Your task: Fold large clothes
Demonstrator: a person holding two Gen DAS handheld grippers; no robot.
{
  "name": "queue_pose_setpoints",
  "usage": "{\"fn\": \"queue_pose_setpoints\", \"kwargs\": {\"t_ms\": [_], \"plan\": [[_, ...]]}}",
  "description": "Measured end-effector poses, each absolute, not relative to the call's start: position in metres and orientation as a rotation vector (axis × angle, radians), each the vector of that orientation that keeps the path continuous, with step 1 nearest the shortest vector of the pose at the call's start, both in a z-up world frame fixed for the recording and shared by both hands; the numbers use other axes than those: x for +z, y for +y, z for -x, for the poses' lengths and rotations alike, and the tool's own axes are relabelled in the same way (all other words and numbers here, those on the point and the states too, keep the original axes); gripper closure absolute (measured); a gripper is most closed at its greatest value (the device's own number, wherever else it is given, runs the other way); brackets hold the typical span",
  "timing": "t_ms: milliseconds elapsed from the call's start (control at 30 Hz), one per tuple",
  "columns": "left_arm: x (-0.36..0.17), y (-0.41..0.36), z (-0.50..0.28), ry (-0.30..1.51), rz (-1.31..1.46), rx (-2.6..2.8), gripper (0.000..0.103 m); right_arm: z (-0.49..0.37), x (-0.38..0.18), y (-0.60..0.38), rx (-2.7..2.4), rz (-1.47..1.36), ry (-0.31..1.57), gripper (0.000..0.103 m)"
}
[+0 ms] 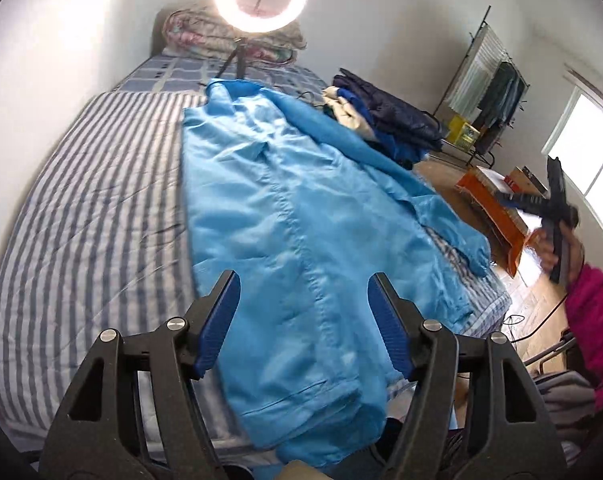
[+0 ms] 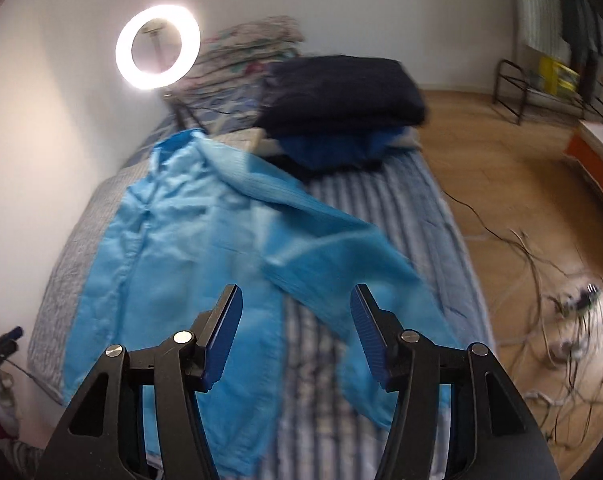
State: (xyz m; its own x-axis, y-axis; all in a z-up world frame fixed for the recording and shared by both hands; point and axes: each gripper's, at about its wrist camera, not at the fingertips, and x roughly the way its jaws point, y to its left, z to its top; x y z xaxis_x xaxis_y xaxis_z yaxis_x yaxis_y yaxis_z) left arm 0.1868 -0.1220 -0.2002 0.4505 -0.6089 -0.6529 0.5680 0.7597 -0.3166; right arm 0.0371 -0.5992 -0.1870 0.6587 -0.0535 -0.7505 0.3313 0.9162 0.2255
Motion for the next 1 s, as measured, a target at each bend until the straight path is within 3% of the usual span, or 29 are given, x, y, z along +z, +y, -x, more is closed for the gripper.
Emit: {"fn": "queue_pose_setpoints", "kwargs": {"t_ms": [533,733,800,867,900,1000], "plan": [[-0.191,-0.174,-0.176,0.856,0.032,-0.799,0.035,0.049,-0.299,-0.707,-0.427,-0.844,0.817,0.048],[-0.189,-0.169,-0.178,0.854,0.029,-0.774,0.035,0.038,-0.319,-0.707,-0.435,-0.831,0.866,0.048],[-0.189,-0.165,-0.179,0.855,0.031,-0.768,0.035,0.035,-0.32,-0.704,-0.419,-0.833,0.87,0.058],[-0.189,-0.162,-0.179,0.855,0.03,-0.761,0.035,0.033,-0.32,-0.701,-0.395,-0.827,0.885,0.089],[-0.189,-0.161,-0.179,0.855,0.031,-0.758,0.035,0.033,-0.318,-0.7,-0.387,-0.819,0.888,0.095],[-0.191,-0.158,-0.18,0.854,0.028,-0.751,0.035,0.034,-0.305,-0.691,-0.381,-0.763,0.875,0.098]]}}
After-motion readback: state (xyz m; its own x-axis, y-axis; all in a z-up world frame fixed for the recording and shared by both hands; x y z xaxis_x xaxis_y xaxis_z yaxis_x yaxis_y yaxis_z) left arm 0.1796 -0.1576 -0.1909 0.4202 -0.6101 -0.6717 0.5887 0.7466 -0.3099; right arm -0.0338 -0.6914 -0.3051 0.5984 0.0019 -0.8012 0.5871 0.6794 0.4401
